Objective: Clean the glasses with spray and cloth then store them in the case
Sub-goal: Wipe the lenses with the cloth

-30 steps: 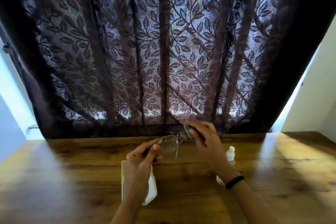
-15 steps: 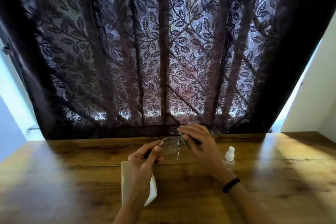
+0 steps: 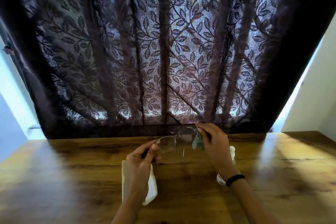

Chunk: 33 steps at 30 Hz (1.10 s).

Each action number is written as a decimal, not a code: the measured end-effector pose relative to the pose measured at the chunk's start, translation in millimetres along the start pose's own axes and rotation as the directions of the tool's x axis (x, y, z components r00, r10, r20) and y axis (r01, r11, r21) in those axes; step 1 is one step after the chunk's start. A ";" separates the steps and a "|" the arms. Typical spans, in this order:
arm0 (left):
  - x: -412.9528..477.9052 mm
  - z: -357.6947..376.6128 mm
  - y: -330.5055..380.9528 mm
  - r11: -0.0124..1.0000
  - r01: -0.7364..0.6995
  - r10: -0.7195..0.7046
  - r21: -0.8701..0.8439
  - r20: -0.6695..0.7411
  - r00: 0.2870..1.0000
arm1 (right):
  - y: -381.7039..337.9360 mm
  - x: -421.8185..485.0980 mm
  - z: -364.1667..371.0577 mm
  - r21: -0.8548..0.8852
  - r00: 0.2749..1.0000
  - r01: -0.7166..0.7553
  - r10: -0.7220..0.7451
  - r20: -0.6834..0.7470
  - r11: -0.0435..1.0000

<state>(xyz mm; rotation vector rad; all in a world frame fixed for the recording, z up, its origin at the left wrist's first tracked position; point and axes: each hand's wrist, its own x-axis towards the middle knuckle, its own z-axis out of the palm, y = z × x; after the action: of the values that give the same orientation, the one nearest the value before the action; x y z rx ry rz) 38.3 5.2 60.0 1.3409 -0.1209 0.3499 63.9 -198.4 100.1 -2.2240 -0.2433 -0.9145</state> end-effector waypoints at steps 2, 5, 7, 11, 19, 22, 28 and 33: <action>1.9 -1.1 -2.0 1.000 0.025 -0.024 0.019 -0.051 0.998 | -3.1 -0.3 -2.8 0.012 0.999 -0.019 0.019 -0.031 1.000; 2.8 2.3 -1.1 0.998 0.054 -0.050 0.038 -0.084 0.995 | -14.5 -4.2 -3.0 0.078 0.997 -0.023 0.029 -0.075 0.997; 1.5 9.0 2.1 0.997 0.063 -0.061 0.035 -0.075 0.995 | -26.7 -7.9 -1.0 0.145 0.997 -0.014 0.025 -0.072 0.989; -4.7 25.1 12.0 0.998 0.062 -0.061 0.006 -0.102 0.993 | -46.1 -15.1 10.1 0.138 0.996 0.089 -0.093 0.019 0.986; -14.4 33.3 26.6 0.996 0.080 -0.084 -0.027 -0.167 0.982 | -55.1 -37.8 28.1 0.091 0.972 0.181 -0.192 0.132 0.979; -16.4 32.1 27.2 0.996 0.086 -0.089 -0.027 -0.180 0.980 | -49.0 -29.2 23.7 0.094 0.992 0.092 -0.099 0.073 0.991; -20.6 39.0 30.7 0.998 0.051 -0.044 0.034 -0.187 0.981 | -54.8 -22.8 24.9 0.091 0.994 0.085 -0.091 0.060 0.992; -20.3 39.8 29.5 0.998 0.064 -0.060 0.020 -0.179 0.982 | -63.9 -34.9 33.1 0.129 0.984 0.126 -0.141 0.111 0.984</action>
<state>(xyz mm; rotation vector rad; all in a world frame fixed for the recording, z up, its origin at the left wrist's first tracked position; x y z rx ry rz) 14.3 -31.4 90.9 1.3296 0.0752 0.4180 30.0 -126.2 94.7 -2.1717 -0.4967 -0.8144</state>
